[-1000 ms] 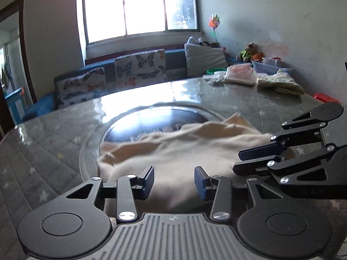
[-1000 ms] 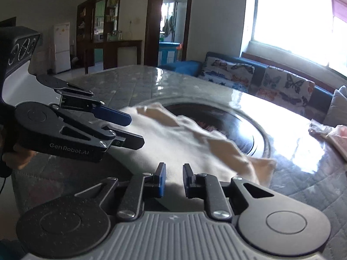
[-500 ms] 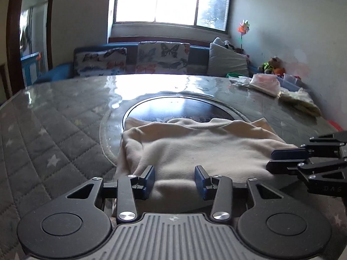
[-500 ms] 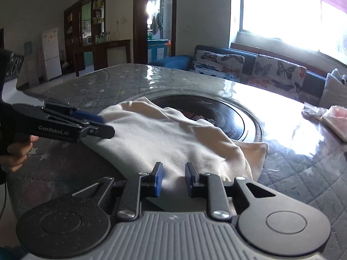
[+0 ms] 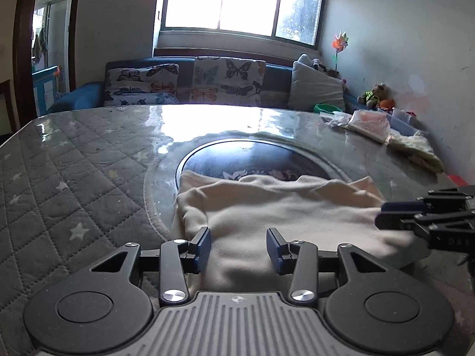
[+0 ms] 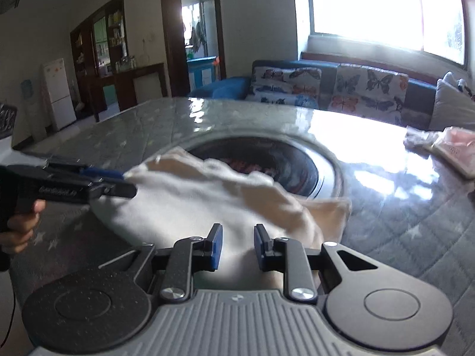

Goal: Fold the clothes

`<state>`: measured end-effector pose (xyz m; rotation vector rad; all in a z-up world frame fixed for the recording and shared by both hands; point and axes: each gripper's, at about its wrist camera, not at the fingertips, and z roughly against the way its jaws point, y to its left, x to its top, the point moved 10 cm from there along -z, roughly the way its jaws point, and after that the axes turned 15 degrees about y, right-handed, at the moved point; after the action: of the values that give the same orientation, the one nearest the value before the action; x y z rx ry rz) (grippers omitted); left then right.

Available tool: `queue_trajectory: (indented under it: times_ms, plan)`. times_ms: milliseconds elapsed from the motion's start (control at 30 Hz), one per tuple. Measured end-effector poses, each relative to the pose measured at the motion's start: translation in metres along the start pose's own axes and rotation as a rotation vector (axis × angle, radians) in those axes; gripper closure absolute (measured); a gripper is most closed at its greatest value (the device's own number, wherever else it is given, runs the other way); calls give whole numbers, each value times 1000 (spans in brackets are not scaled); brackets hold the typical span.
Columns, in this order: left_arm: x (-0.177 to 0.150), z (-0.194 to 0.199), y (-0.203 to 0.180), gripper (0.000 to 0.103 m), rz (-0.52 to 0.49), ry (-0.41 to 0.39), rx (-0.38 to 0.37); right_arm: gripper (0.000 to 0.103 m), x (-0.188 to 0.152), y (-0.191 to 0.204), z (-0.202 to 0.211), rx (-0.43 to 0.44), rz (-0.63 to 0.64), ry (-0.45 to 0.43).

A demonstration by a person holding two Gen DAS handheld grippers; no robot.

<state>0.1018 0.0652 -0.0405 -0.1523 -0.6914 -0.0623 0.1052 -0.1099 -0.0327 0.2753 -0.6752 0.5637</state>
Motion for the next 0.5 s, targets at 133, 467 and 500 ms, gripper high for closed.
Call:
queue_trajectory:
  times_ms: [133,467,500]
  plan:
    - [2,-7,5,56,3,15,24,80,4,-20,-19,-17,-50,48]
    - [10,-9,10,53,11,23,32,81,23,-20,-28,-13,-46,32]
    - [11,-9,9,53,11,23,33,81,27,-17,-31,-9,-37,33]
